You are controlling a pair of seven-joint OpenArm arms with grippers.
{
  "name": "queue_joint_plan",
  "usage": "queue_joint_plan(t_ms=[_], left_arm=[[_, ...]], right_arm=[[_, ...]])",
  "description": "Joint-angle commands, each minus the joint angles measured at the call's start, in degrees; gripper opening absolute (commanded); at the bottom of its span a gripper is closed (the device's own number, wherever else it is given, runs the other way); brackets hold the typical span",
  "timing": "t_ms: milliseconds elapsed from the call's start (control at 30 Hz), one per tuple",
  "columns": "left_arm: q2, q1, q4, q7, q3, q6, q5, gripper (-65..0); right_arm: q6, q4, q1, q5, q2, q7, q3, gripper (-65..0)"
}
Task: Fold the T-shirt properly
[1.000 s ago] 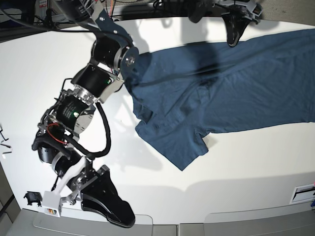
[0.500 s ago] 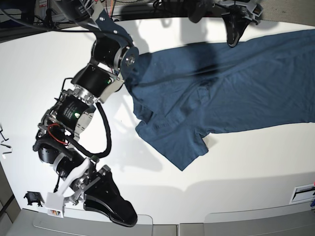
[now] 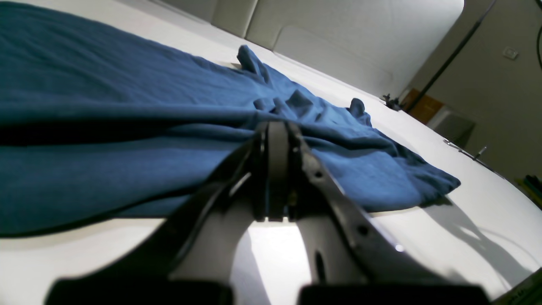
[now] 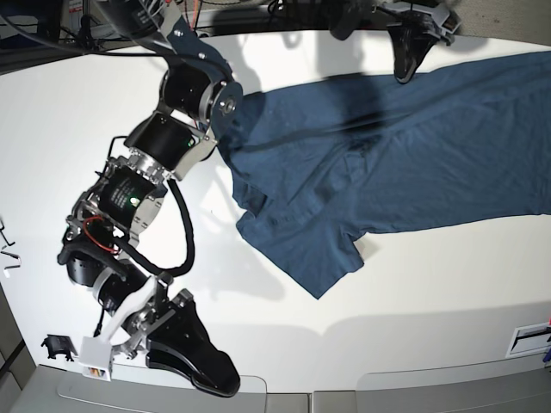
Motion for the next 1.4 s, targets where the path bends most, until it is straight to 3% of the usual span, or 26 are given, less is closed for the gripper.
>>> queue_joint_plan(t_ms=[0,133,433,867,1367], left_arm=[[1.77,-10.78,7.69,-7.05,0.22,-4.49,-0.74,-65.0],[1.92,-10.73,9.57,-7.05,0.22,-4.49,2.86,-65.0],[2.08,-8.02,9.64,-7.05,0.22,-4.49,3.1,-65.0],[2.03,-7.3,13.31,-7.05,0.22,-4.49,3.08,-65.0],[2.05,-7.3,22.01,-7.05,0.22,-4.49,3.13,-65.0]], right_arm=[[0.34,0.63,1.81,1.25,0.06,1.49,-0.28,-65.0],[0.34,0.61,1.6,1.49,0.06,1.49,-0.28,-65.0],[0.34,0.24,-3.37,3.52,0.06,1.49,-4.83,-65.0],[0.34,0.24,-11.8,3.63,0.06,1.49,-21.16,-65.0],[0.34,0.07,-14.93,5.54,0.06,1.49,-25.77,-65.0]])
